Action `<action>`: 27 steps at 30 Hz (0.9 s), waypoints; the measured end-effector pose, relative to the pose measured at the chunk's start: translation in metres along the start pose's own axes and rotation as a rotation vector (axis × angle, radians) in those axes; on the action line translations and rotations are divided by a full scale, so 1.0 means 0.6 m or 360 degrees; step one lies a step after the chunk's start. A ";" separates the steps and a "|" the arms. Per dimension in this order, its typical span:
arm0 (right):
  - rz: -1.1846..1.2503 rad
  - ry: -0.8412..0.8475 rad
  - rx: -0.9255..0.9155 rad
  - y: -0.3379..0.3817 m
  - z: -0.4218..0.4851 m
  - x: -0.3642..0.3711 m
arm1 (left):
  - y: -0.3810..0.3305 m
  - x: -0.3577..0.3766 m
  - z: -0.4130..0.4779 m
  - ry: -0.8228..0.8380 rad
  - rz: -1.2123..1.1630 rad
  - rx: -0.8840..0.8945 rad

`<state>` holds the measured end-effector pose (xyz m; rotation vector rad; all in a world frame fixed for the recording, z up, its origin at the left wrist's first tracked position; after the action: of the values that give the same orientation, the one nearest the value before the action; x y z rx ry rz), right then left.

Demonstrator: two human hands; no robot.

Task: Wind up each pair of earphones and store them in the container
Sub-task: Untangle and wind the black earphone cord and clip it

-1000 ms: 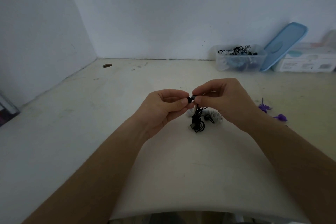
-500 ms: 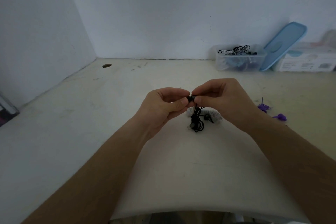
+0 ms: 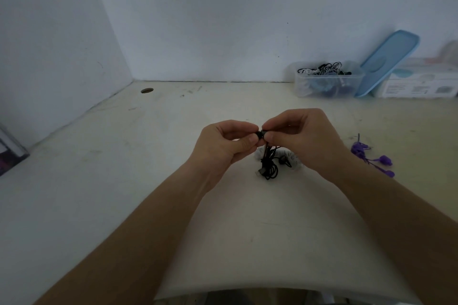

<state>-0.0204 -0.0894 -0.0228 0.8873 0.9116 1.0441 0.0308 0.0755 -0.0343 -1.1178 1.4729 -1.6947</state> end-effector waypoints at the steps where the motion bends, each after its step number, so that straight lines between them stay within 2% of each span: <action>1: -0.0014 -0.0001 -0.0010 0.001 0.000 0.000 | 0.000 0.000 0.000 -0.0007 0.0002 0.0000; 12: -0.0348 0.0009 -0.0110 0.002 0.003 0.004 | 0.003 -0.001 0.001 0.0002 -0.0108 -0.0107; 19: 0.0054 -0.0002 0.0015 0.002 0.001 0.000 | -0.004 0.001 0.003 0.0032 -0.0124 -0.0081; 27: -0.0003 0.0008 -0.0016 0.004 0.001 0.006 | -0.007 -0.003 0.005 0.0046 0.0122 0.0009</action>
<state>-0.0200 -0.0853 -0.0209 0.8753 0.9105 1.0487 0.0345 0.0763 -0.0304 -1.0248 1.5087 -1.6672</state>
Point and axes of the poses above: each hand's wrist, its own z-axis towards the middle knuckle, its own x-axis out of the palm, y = z × x, the point moved 3 cm from there along z, towards the middle knuckle
